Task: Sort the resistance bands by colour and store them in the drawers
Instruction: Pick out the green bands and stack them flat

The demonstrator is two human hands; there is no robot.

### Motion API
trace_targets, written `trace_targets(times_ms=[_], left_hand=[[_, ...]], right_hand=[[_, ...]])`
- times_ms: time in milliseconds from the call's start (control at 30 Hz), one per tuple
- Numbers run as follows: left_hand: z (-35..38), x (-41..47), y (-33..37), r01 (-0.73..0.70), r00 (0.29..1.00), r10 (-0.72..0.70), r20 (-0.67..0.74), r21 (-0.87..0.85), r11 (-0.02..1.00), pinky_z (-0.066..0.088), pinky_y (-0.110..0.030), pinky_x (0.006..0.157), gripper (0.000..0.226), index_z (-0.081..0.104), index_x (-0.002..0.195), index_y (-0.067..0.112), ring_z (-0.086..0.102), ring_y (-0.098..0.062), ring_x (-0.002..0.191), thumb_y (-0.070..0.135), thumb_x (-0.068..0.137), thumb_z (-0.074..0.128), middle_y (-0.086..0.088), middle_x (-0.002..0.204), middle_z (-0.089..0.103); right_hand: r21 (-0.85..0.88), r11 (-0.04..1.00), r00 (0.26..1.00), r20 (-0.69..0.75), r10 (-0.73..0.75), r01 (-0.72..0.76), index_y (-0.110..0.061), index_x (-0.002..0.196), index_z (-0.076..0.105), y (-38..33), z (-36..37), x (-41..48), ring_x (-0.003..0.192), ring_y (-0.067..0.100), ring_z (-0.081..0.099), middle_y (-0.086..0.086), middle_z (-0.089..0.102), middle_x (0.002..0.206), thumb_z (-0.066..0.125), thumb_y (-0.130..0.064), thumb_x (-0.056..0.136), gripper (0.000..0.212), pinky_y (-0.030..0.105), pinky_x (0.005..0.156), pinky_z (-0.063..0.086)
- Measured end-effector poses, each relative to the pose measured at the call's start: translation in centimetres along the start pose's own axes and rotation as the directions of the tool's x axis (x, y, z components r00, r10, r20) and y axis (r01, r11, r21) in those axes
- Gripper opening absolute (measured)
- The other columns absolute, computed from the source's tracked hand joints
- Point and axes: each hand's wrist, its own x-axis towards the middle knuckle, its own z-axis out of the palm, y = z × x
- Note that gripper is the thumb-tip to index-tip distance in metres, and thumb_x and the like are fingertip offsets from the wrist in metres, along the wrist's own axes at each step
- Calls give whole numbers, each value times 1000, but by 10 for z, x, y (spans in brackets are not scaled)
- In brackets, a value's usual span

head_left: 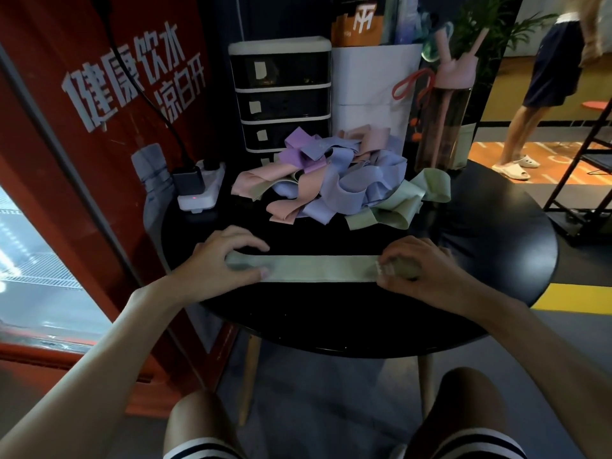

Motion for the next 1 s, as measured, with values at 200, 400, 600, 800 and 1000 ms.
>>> trace_targets(times_ms=[200, 400, 600, 800, 1000], left_hand=[[20, 59, 81, -208, 974, 203, -105, -40, 977, 53, -35, 85, 9, 71, 97, 22, 63, -5, 93, 28, 90, 70, 11, 94, 68], [73, 126, 147, -298, 954, 298, 31, 204, 933, 45, -31, 74, 23, 67, 114, 19, 59, -16, 93, 29, 93, 66, 10, 97, 62], [91, 149, 141, -230, 972, 225, 72, 514, 826, 51, -41, 80, 32, 63, 115, 12, 61, -28, 106, 33, 91, 67, -6, 116, 63], [92, 148, 131, -175, 983, 169, 66, 603, 778, 33, -33, 61, 29, 48, 75, 14, 61, -31, 93, 29, 92, 66, -5, 88, 53], [92, 143, 131, -152, 979, 199, -44, 495, 856, 33, -33, 57, 23, 51, 73, 15, 58, -33, 80, 24, 93, 53, -3, 84, 55]], right_hand=[[9, 996, 984, -157, 84, -84, -41, 97, 65, 18, -7, 7, 101, 9, 55, -23, 55, 101, 41, -73, 78, 44, 51, 96, 43], [-14, 995, 987, -133, 93, -95, -42, 90, 62, 25, -4, 8, 102, 11, 52, -21, 52, 102, 59, -63, 79, 23, 46, 95, 40], [79, 992, 980, -162, 113, -101, -37, 90, 67, 28, -3, 10, 99, 11, 54, -19, 55, 100, 59, -57, 80, 24, 47, 95, 43], [133, 984, 977, -161, 141, -120, -34, 87, 69, 25, -5, 11, 100, 10, 53, -18, 59, 95, 56, -59, 78, 30, 46, 98, 41], [167, 977, 974, -159, 163, -136, -33, 85, 70, 22, -6, 9, 97, 11, 56, -18, 61, 92, 53, -62, 77, 34, 47, 96, 43]])
